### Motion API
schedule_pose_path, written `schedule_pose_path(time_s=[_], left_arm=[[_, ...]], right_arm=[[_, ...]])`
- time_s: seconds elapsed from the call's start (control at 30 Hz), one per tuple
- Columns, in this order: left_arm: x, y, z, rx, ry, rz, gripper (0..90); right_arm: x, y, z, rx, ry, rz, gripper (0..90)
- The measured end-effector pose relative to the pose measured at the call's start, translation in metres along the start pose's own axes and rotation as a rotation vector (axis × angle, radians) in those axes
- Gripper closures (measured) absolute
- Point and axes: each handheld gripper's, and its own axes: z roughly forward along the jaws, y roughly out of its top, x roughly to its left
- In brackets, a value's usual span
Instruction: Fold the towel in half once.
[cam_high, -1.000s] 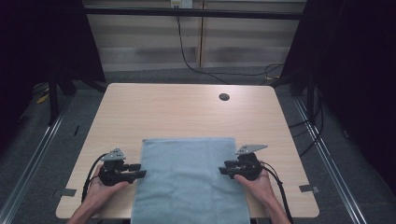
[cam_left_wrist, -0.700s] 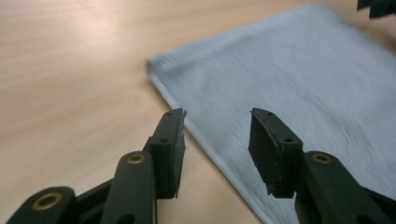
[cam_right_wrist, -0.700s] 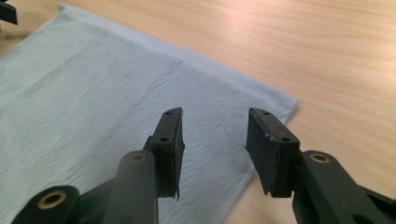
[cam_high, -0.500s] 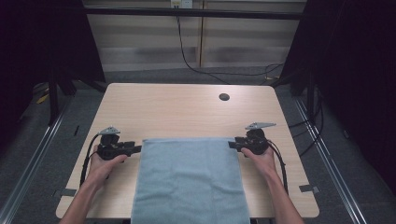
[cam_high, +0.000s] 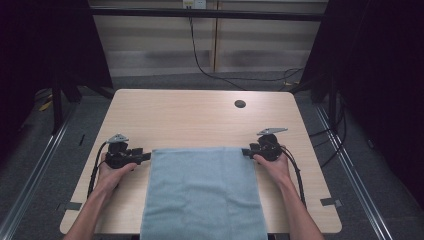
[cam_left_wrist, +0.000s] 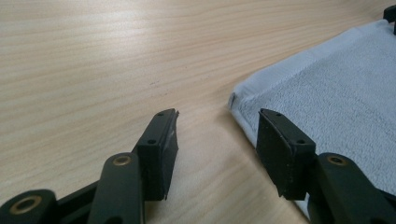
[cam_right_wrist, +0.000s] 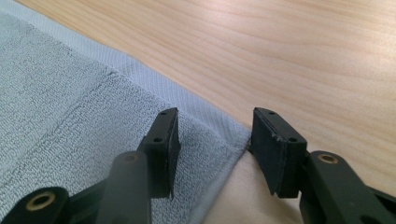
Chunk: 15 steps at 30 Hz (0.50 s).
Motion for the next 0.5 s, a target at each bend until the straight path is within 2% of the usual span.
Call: schedule_pose_path(time_s=[0.03, 0.13, 0.23, 0.33, 0.4, 0.43, 0.5], left_arm=[[-0.001, 0.001, 0.002, 0.011, -0.009, 0.009, 47.5], [-0.008, 0.007, 0.007, 0.037, 0.008, 0.048, 47.5], [-0.010, 0.006, 0.011, 0.022, 0.014, 0.045, 47.7], [-0.014, 0.007, 0.014, 0.018, 0.028, 0.070, 47.5], [-0.019, 0.007, 0.017, 0.024, 0.021, 0.080, 47.7], [-0.021, 0.007, 0.018, 0.027, 0.004, 0.084, 50.2], [-0.024, 0.007, 0.019, 0.031, 0.004, 0.099, 55.4]], right_arm=[[0.001, -0.001, 0.000, -0.007, -0.006, -0.006, 54.3], [0.004, -0.004, -0.001, -0.014, -0.011, -0.022, 62.6], [0.007, -0.007, -0.004, -0.010, -0.015, -0.044, 73.9], [0.006, -0.010, -0.005, -0.013, 0.016, -0.024, 82.0], [0.005, -0.011, -0.005, -0.022, 0.033, -0.008, 84.7], [0.004, -0.012, -0.005, -0.023, 0.046, 0.003, 85.3], [0.003, -0.012, -0.005, -0.026, 0.062, 0.014, 86.1]])
